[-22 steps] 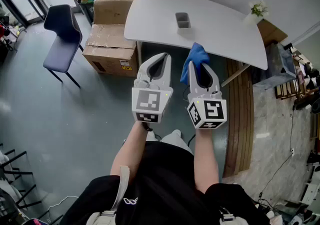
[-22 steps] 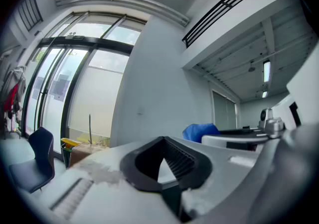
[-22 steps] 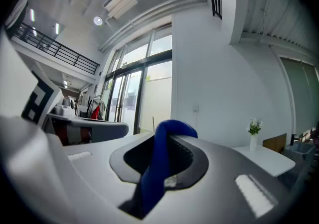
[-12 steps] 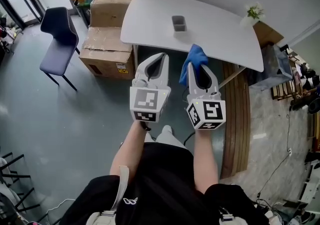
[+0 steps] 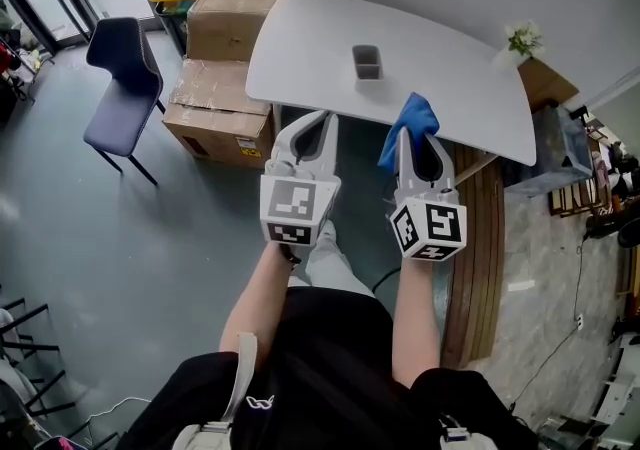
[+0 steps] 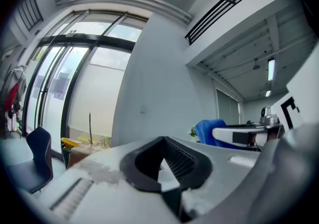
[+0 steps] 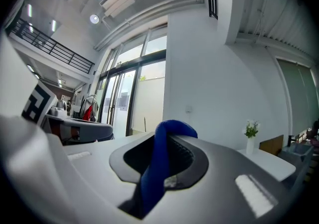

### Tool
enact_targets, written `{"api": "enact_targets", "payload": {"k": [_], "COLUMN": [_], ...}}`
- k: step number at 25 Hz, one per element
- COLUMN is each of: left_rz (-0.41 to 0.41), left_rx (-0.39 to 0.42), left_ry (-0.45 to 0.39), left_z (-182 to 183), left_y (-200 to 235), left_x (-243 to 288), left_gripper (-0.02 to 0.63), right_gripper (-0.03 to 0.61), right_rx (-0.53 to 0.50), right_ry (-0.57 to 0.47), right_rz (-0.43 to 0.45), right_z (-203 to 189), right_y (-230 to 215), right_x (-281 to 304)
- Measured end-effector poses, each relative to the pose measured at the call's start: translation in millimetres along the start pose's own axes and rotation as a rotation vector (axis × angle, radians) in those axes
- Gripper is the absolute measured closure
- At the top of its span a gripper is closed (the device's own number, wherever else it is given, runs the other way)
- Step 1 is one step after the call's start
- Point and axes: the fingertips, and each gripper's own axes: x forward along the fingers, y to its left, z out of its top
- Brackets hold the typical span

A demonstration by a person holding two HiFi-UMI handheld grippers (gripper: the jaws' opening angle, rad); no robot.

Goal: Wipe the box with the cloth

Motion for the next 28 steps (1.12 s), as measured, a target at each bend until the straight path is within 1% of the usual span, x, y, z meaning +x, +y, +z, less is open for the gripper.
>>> {"api": "enact_targets", "payload": {"k": [5, 8, 11, 15, 18, 21, 23, 25, 28], "left_rz": [0.006, 0.01, 0.023, 0.02, 0.031, 0.077, 0.082, 0.08, 0.084], "left_rx": [0.007, 0.01, -0.001, -0.016, -0.022, -0.023, -0.024, -0.012, 0.006], "left_ry": [0.005, 0.012, 0.038, 0.071, 0.091, 0.101, 0.107, 0.101, 0.097], "left_z": [-3, -10, -26, -43, -41, -37, -37, -35, -34], "left_y": [13, 23, 33, 43, 53, 64, 64, 63, 66], "left_x": [38, 66, 102, 164, 213, 258, 285, 303, 322], "left_gripper": [0.613, 0.614, 0.614, 0.614, 0.614, 0.613, 0.614, 0.613, 0.614], "right_gripper": [0.526, 0.526, 0.526, 0.526, 0.526, 0.526, 0.526, 0.526, 0.525], "right_rx": [0.01, 0.022, 0.036, 0.07, 0.097, 0.121, 0.128, 0.134, 0.128], "right_ry": [-0.012, -0.015, 0.003, 0.041, 0.062, 0.069, 0.072, 0.07, 0.07], "right_rz": [-0.01, 0.001, 0.013, 0.018, 0.023, 0.04, 0.052, 0.068, 0.111], "right_z": [0, -6, -22, -46, -55, -58, -58, -60, -64], "right_y": [-32, -49, -70, -112, -145, -181, -203, -214, -217], "right_x": [35, 65, 97, 149, 189, 227, 247, 262, 278]}}
